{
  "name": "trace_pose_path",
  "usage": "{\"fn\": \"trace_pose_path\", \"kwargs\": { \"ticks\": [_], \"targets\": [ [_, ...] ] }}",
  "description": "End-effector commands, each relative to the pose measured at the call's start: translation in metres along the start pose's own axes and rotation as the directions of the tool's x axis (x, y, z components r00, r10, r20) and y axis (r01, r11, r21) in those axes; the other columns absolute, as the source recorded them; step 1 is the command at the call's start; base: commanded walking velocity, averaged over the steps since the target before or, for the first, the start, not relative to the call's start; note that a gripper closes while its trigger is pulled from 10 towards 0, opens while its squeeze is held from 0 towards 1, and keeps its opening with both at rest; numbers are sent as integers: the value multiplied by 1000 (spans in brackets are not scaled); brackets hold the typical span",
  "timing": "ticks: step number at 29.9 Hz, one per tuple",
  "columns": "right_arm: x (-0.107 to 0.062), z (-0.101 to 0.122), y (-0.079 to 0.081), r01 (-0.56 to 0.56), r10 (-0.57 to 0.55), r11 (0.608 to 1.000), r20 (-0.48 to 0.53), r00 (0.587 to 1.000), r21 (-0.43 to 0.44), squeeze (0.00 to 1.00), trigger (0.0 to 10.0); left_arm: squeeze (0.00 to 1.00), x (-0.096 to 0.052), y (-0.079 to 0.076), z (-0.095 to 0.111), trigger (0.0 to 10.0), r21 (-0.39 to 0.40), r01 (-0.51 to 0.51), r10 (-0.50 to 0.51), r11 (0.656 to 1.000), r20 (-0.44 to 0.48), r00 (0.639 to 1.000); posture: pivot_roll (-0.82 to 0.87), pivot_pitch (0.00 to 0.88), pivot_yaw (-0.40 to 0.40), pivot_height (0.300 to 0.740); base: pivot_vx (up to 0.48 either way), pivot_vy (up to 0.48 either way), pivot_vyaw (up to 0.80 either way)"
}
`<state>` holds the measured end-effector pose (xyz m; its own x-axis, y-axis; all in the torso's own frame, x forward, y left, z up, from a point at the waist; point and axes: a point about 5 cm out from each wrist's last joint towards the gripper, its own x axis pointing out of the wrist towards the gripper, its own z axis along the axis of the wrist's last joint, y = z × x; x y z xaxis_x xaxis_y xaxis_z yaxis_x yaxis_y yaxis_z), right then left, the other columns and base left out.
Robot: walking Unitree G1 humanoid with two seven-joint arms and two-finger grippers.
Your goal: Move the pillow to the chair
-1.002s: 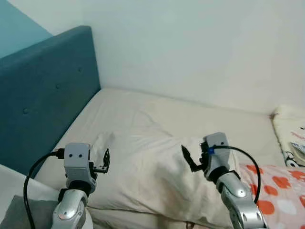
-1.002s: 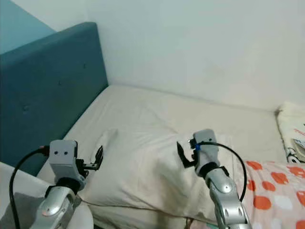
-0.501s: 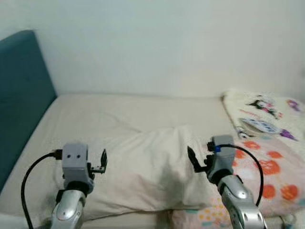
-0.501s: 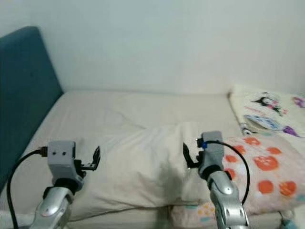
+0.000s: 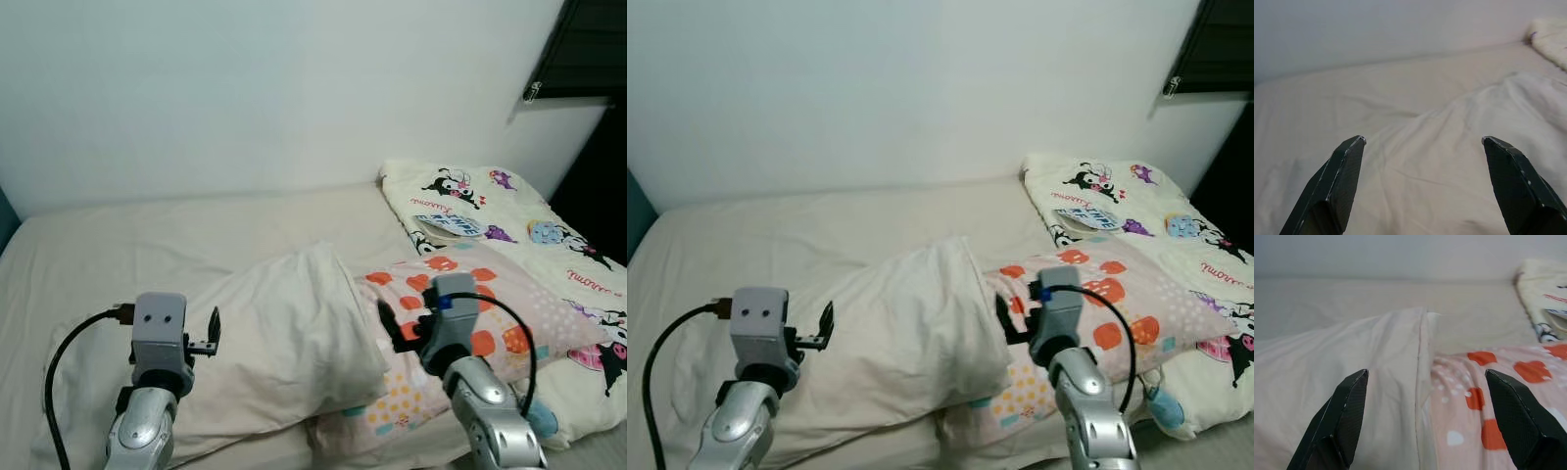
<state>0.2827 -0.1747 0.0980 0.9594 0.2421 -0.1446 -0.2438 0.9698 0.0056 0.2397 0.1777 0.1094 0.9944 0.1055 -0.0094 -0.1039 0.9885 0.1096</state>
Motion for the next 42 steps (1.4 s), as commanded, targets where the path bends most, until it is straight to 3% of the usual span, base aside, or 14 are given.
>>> {"fn": "trace_pose_path", "kwargs": {
  "ticks": [1, 11, 28, 37, 42],
  "targets": [
    [1, 2, -1, -8, 8, 1000, -3, 1000, 7, 0, 10000, 0, 0, 1, -2, 10000, 10, -4, 4, 1000, -14, 1000, 48, 0, -47, 737, 0, -480, 0],
    [3, 3, 0, -64, 64, 998, -17, 998, 21, 0, 10000, 0, 1, 3, -2, 10000, -5, -32, 31, 999, -24, 999, 45, 0, -50, 737, 0, -149, 0],
    [6, 5, 7, -168, 169, 985, -17, 986, 37, 0, 10000, 0, 2, 3, -1, 10000, -3, -36, 36, 999, -27, 999, 43, 0, -49, 737, 0, 0, 800],
    [6, 4, 5, -150, 151, 987, -23, 988, 59, 0, 10000, 0, 2, 2, -1, 10000, 2, -23, 23, 1000, -31, 999, 41, 0, -47, 737, 0, 0, 584],
    [8, 2, -3, -61, 66, 992, -43, 997, 113, 0, 10000, 0, 3, -1, -1, 10000, 26, 11, -10, 1000, -38, 999, 41, 0, -46, 737, 0, -447, 0]
  ]
}}
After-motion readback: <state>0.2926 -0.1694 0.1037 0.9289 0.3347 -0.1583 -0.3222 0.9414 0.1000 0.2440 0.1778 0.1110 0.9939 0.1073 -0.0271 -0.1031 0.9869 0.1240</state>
